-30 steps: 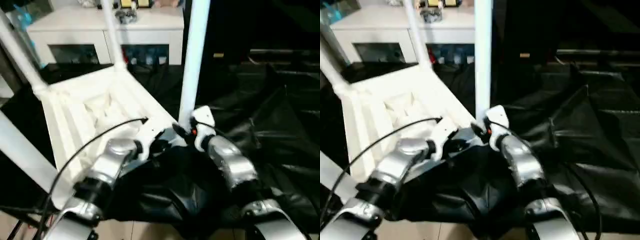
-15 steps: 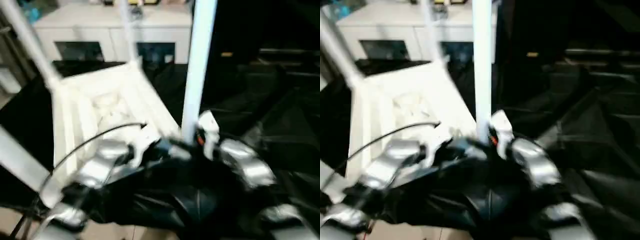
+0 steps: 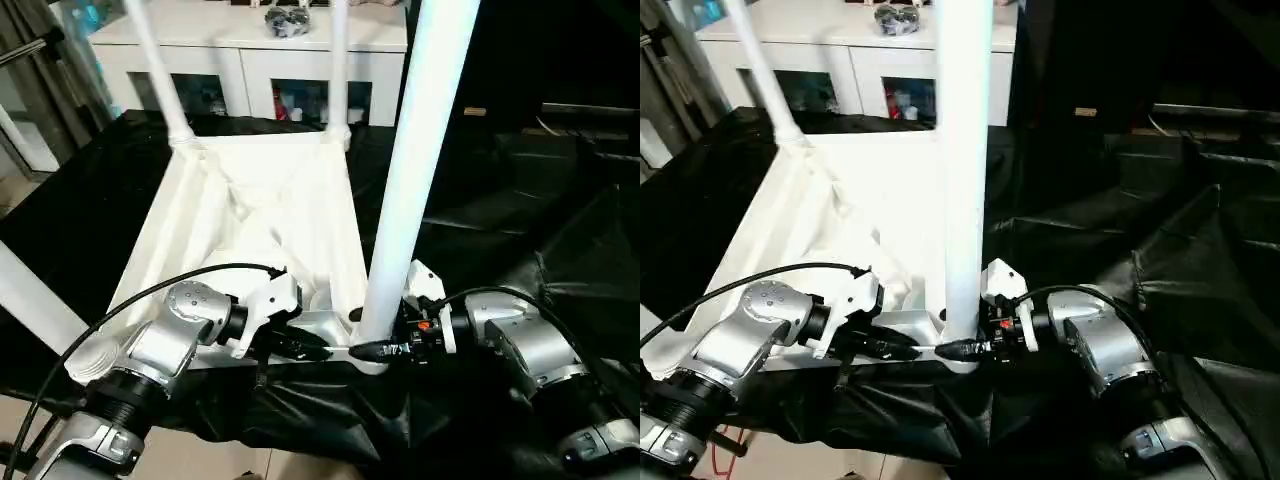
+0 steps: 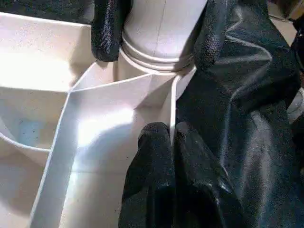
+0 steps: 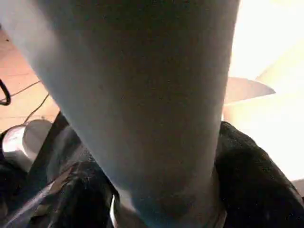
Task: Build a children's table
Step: Rotate leg to tighten
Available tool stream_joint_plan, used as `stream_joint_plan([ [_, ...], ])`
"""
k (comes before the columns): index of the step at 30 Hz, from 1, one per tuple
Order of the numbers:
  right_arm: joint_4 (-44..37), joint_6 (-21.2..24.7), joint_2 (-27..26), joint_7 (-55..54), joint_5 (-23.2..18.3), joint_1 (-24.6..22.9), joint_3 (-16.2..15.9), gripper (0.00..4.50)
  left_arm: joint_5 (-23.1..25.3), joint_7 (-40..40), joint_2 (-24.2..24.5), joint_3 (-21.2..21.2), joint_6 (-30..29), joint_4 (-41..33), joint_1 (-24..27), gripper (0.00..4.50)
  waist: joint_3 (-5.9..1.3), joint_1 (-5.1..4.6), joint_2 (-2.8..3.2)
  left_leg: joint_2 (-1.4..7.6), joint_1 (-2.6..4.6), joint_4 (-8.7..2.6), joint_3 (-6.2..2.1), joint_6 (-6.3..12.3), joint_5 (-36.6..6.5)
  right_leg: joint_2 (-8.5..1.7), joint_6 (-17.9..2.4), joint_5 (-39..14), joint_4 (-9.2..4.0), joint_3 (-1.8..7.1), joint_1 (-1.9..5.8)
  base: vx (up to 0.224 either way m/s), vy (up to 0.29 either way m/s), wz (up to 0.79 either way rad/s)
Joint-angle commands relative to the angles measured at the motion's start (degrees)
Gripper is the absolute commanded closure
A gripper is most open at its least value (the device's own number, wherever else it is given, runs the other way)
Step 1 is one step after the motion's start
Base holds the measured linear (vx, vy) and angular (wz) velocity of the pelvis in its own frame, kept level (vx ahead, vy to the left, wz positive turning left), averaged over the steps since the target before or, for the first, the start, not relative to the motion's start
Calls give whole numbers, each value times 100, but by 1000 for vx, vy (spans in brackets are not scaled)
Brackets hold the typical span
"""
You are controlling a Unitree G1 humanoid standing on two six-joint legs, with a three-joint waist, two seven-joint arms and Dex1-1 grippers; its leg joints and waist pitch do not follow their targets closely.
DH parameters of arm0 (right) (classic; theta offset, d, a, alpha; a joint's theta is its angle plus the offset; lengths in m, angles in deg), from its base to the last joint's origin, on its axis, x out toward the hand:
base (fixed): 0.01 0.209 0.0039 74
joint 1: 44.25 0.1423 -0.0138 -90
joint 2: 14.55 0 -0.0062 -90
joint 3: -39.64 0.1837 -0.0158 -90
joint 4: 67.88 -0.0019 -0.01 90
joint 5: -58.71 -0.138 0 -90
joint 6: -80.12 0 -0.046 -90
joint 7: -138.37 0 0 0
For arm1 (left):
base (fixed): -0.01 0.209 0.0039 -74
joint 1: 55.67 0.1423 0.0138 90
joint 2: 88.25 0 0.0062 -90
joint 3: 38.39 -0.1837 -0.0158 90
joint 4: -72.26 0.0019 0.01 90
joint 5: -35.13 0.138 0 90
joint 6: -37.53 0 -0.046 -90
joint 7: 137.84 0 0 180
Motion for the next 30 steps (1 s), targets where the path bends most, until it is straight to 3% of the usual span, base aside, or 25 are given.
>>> stream_joint_plan([
  [1,-165,90,-41,166,-75,-73,-136,196,-177,175,-82,-114,-32,-77,-20,450,-328,-15,-95,23,20,-356,99,407,-1335,-56,-1320,-1203,-358,121,280,0,0,0],
  [6,75,-112,-340,-673,105,-107,44,196,-243,-390,-349,112,-147,20,-68,450,-324,-7,-100,15,13,-349,108,406,-1279,-61,-1335,-1131,-358,127,268,0,0,0],
  [8,330,-251,-520,-1231,262,-52,155,197,-197,-718,-479,215,-217,114,-120,450,-295,-39,-103,-2,10,-378,109,289,-1481,-65,-1201,-1604,-405,124,254,0,0,0],
  [9,642,-228,-687,-1886,424,58,267,197,-137,-1029,-594,293,-306,235,-183,450,-288,-74,-134,-21,-3,-395,93,205,-1594,-69,-1050,-1997,-435,117,278,0,0,0],
  [11,1231,-92,-1091,-3195,563,255,570,198,0,-1717,-908,442,-443,492,-318,450,-257,-208,-111,-52,21,-415,72,21,-1838,-60,-852,-2594,-484,123,223,0,0,0],
  [15,1489,89,-1519,-4156,565,320,796,199,233,-2383,-1211,423,-547,679,-419,450,-262,-274,-130,-62,44,-412,59,93,-2030,-56,-632,-2930,-571,128,187,0,0,0],
  [19,1737,193,-1914,-4896,717,410,837,199,318,-3086,-1603,503,-747,826,-532,450,-265,-281,-112,-69,42,-420,58,111,-2088,-42,-585,-2960,-592,125,163,0,0,0],
  [22,1836,9,-1996,-4735,846,478,645,199,370,-3253,-1795,495,-738,859,-561,450,-275,-277,-119,-74,31,-417,63,168,-2125,-34,-575,-2892,-600,122,166,0,0,0],
  [23,1913,-98,-2043,-4762,750,542,741,164,418,-3204,-1848,408,-660,817,-535,450,-277,-268,-116,-69,35,-417,65,206,-2144,-40,-583,-2888,-608,131,152,0,0,0],
  [24,1875,-44,-2054,-4708,605,563,851,129,397,-3083,-1840,337,-645,752,-498,450,-278,-264,-56,-68,30,-428,56,207,-2151,-45,-599,-2858,-600,131,160,0,0,0],
  [26,1803,13,-2052,-4610,478,577,943,127,369,-2936,-1817,263,-628,673,-452,450,-283,-273,-81,-66,20,-429,58,207,-2158,-33,-611,-2773,-600,129,162,0,0,0],
  [27,1736,-28,-1998,-4498,487,563,908,118,367,-2844,-1771,230,-566,644,-427,450,-299,-265,-58,-56,21,-430,57,206,-2113,-35,-662,-2594,-576,139,164,0,0,0],
  [30,1494,-174,-1753,-3967,527,490,718,83,315,-2462,-1600,157,-446,514,-348,450,-325,-238,-77,-36,10,-414,75,271,-1924,-30,-845,-2041,-531,152,192,0,0,0],
])
